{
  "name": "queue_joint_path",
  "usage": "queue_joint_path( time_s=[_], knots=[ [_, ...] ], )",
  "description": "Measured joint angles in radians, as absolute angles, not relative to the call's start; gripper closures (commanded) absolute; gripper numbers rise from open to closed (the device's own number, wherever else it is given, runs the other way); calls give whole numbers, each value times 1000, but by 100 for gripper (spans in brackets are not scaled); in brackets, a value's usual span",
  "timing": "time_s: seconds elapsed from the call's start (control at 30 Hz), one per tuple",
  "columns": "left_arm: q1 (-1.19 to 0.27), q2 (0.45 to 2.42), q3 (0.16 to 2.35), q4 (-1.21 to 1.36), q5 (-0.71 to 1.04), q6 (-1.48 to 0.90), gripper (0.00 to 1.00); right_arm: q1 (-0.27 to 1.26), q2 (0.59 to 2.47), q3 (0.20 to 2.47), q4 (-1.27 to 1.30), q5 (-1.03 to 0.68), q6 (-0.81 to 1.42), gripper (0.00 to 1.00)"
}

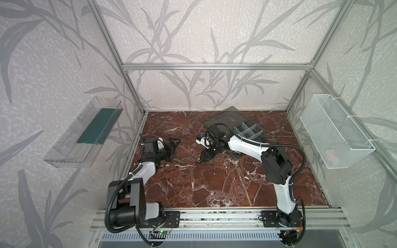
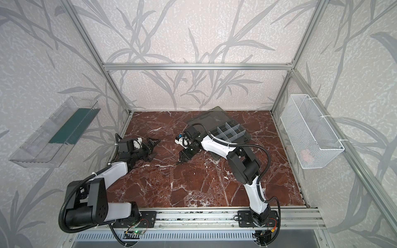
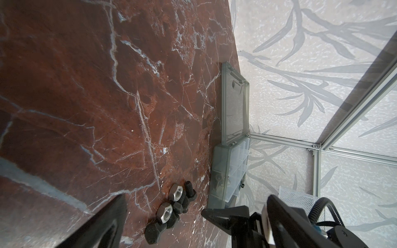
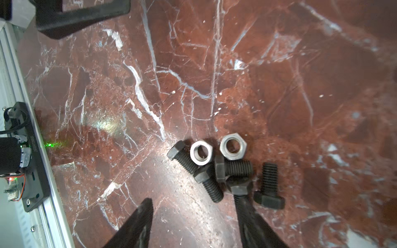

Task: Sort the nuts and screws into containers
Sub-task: 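Lower the right gripper and grasp a black hex bolt by its head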

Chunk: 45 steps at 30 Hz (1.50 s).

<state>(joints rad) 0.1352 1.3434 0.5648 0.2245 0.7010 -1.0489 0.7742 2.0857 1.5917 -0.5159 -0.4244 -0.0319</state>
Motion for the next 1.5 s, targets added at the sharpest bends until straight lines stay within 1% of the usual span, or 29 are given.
queue_joint_path(
  time_s=[0.33,0.53,0.87,1.07,1.17,1.23,1.27,1.33,1.47,1.5],
  knots=[
    [144,1343,551,230,706,-1051,1,841,2127,1581,-473,-419,-60,40],
    [156,1343,547,236,709,-1052,1,879,2180,1623,-472,-389,-93,41],
    [167,1343,545,241,712,-1051,0,892,2207,1660,-471,-352,-127,42],
    [171,1343,535,241,716,-1051,0,900,2270,1719,-479,-334,-159,42],
    [172,1343,534,241,717,-1051,0,902,2272,1725,-483,-323,-171,43],
    [173,1343,534,241,718,-1051,1,904,2272,1725,-484,-320,-176,44],
    [173,1343,534,241,718,-1051,1,905,2272,1725,-484,-319,-178,46],
    [173,1343,534,241,720,-1051,1,905,2273,1725,-484,-315,-183,54],
    [174,1343,534,241,723,-1051,1,905,2275,1726,-493,-296,-185,78],
    [175,1343,534,241,724,-1052,1,905,2275,1726,-495,-289,-186,83]
  ],
)
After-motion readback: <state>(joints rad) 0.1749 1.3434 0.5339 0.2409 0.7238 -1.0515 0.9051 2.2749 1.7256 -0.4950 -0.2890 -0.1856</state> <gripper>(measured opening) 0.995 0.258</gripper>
